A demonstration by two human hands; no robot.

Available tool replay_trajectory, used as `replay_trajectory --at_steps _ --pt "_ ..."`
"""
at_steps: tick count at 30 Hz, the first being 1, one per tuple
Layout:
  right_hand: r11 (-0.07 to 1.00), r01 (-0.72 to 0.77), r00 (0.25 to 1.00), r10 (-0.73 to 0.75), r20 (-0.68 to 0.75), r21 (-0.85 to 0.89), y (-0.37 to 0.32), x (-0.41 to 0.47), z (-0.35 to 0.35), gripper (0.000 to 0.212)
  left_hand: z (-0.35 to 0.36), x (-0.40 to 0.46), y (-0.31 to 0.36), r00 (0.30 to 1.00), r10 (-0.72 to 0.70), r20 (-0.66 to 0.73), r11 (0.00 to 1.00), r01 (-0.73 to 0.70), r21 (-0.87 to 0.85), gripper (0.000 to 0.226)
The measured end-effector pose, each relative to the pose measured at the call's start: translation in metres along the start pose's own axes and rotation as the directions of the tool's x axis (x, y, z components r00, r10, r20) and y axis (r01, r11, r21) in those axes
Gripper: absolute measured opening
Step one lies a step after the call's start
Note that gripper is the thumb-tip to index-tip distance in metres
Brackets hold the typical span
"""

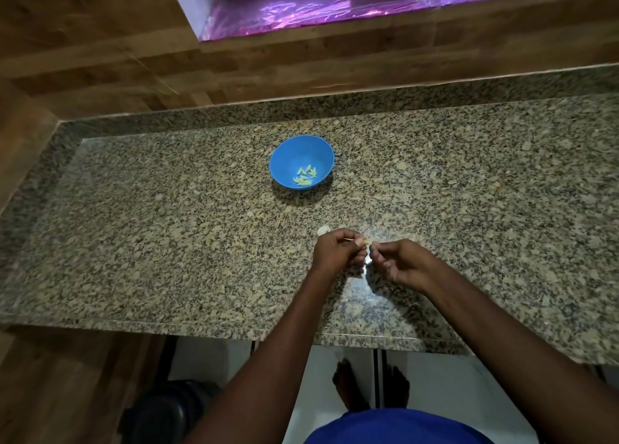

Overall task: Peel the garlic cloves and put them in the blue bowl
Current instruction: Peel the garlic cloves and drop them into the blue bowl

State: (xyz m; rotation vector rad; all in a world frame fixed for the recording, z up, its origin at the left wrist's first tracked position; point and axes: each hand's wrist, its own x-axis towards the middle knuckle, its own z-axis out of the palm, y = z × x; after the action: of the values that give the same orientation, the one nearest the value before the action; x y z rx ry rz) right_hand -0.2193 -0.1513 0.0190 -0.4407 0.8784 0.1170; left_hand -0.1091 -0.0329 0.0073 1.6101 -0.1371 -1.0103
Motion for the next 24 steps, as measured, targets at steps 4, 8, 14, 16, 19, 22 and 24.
replay_trajectory --at_steps 4,8,14,16,19,22,24 --pt "0.940 0.094 0.989 -0.127 -0.081 -0.327 0.005 0.001 -0.004 0.021 -0.005 0.002 -0.005 1.000 -0.012 -0.025 0.999 0.011 -0.050 0.009" --pt "0.433 0.267 0.818 -0.573 -0.035 -0.861 0.012 0.001 -0.010 0.013 -0.006 0.001 -0.004 0.999 -0.040 0.002 0.997 0.040 -0.072 0.004" --pt "0.035 0.090 0.713 -0.700 0.040 -0.995 0.014 0.007 -0.009 0.013 -0.009 0.001 -0.007 0.998 -0.055 0.033 0.995 0.058 -0.083 0.007" --pt "0.012 0.075 0.693 -0.720 0.043 -0.997 0.014 0.008 -0.010 0.014 -0.010 0.002 -0.007 0.997 -0.055 0.045 0.995 0.059 -0.086 0.009" --pt "0.062 0.184 0.685 -0.723 0.083 -0.981 0.014 0.010 -0.010 0.007 -0.010 0.002 -0.005 0.997 -0.048 0.059 0.995 0.053 -0.089 0.010" --pt "0.083 0.259 0.653 -0.749 0.111 -0.962 0.014 0.011 -0.008 0.005 -0.010 0.001 -0.004 0.996 -0.036 0.082 0.995 0.043 -0.088 0.011" --pt "0.192 0.305 0.688 -0.722 0.077 -0.933 0.012 0.012 -0.009 0.009 -0.011 0.000 -0.003 0.996 -0.016 0.093 0.997 0.023 -0.072 0.014"
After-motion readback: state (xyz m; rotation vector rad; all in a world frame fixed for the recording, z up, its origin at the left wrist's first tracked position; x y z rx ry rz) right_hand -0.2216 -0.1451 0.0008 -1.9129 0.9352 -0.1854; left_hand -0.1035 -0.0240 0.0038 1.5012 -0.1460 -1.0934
